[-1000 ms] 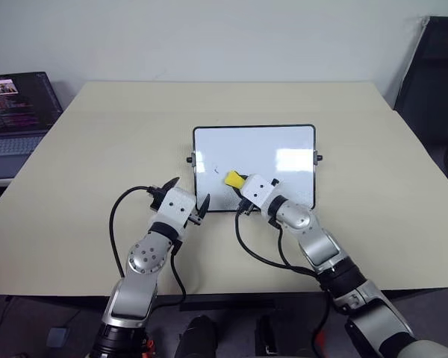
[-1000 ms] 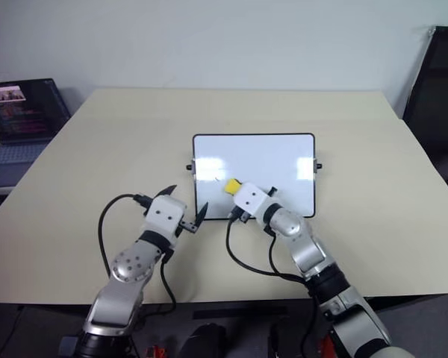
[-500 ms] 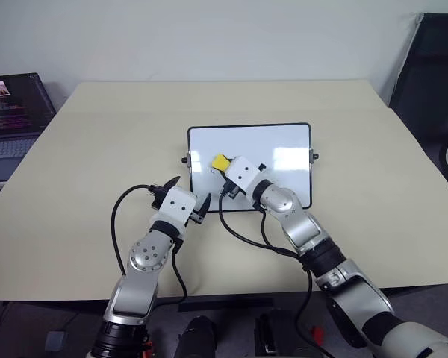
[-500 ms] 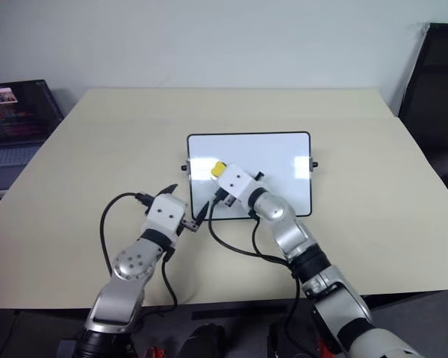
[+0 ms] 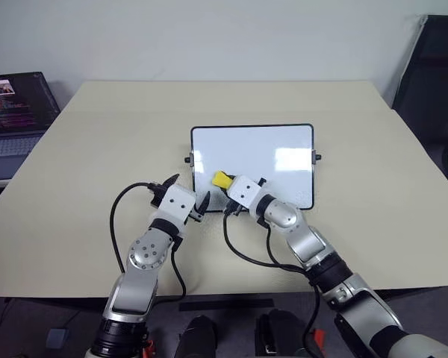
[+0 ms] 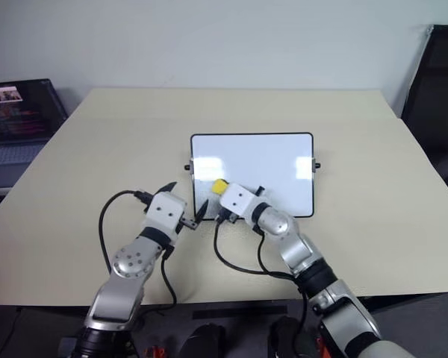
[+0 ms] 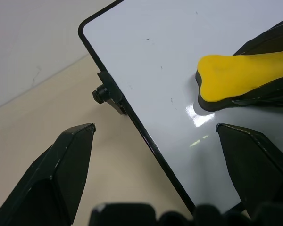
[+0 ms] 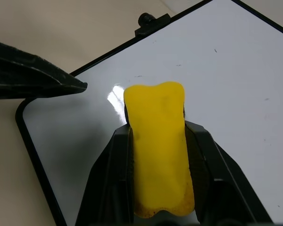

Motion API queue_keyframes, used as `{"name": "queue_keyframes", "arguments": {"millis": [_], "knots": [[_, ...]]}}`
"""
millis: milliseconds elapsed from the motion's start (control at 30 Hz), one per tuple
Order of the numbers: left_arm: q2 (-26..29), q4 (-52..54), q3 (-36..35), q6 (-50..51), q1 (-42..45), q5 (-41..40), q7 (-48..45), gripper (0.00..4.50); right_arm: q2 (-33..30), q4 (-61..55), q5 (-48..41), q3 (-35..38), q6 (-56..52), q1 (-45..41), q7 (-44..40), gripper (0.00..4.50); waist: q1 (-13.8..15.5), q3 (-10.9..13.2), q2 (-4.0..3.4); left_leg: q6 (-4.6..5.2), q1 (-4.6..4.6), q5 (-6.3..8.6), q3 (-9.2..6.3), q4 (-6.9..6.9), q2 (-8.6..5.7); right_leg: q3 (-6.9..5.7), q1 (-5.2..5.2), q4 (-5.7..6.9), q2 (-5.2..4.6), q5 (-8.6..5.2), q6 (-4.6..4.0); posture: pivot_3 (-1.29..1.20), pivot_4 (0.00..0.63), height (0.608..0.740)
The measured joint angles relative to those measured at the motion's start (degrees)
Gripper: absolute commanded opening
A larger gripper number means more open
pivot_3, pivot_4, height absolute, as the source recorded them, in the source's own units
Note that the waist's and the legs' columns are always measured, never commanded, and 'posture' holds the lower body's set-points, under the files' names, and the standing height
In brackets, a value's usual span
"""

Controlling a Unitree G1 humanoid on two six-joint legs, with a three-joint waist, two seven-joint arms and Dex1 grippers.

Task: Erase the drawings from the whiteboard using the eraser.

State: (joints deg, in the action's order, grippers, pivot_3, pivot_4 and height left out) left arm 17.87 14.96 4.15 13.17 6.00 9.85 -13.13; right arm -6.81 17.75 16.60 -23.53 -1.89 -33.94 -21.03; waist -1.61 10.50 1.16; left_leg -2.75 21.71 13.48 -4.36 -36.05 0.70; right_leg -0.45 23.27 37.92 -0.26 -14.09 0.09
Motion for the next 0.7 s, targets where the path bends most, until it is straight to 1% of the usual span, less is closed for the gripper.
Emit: {"name": "queue_keyframes", "arguments": {"millis": [200, 300, 433, 533, 700], "knots": [[0.28, 0.0, -0.11, 0.02, -0.26, 0.0, 0.02, 4.5, -1.56, 1.03, -0.01, 0.0, 0.85, -1.45, -1.26, 1.13, 0.24, 0.0, 0.0, 0.0, 0.01, 0.0, -0.01, -0.03, -0.03, -0.03, -0.02, -0.01, -0.01, 0.0, 0.01, 0.0, 0.15, 0.74], [0.27, 0.0, -0.11, 0.05, -0.27, 0.0, 0.03, 4.5, -1.49, 2.74, -0.08, 0.09, 1.39, -2.98, -1.09, 1.13, 0.23, 0.0, 0.0, 0.02, -0.04, -0.01, -0.01, -0.04, -0.03, -0.02, -0.04, 0.04, -0.01, 0.01, 0.01, 0.0, 0.15, 0.74], [0.26, 0.03, -0.1, 0.08, -0.58, -0.06, 0.01, 4.5, -0.83, 3.16, -1.42, 1.94, 1.19, -3.54, -0.12, 1.13, 0.23, 0.0, 0.0, 0.03, -0.03, -0.02, -0.04, -0.03, -0.02, -0.02, -0.05, 0.02, -0.01, 0.01, 0.01, 0.0, 0.15, 0.74], [0.21, 0.31, -0.06, 0.11, -0.93, -0.44, -0.12, 4.5, -1.46, -0.89, -4.21, 4.87, -1.45, -1.55, -0.71, 1.13, 0.41, 0.0, 0.0, 0.03, 0.11, -0.02, -0.07, -0.01, -0.02, -0.04, -0.01, -0.09, -0.04, 0.01, 0.01, 0.0, 0.15, 0.74], [0.17, 0.83, 0.03, 0.11, -1.14, -1.68, -1.49, 4.5, -6.68, -15.5, -10.93, 12.82, -10.14, 7.04, -4.3, 1.13, 0.98, 0.05, 0.0, 0.0, 0.28, 0.0, -0.06, 0.06, -0.04, -0.04, 0.05, -0.27, -0.22, -0.04, 0.09, 0.0, 0.15, 0.74]]}}
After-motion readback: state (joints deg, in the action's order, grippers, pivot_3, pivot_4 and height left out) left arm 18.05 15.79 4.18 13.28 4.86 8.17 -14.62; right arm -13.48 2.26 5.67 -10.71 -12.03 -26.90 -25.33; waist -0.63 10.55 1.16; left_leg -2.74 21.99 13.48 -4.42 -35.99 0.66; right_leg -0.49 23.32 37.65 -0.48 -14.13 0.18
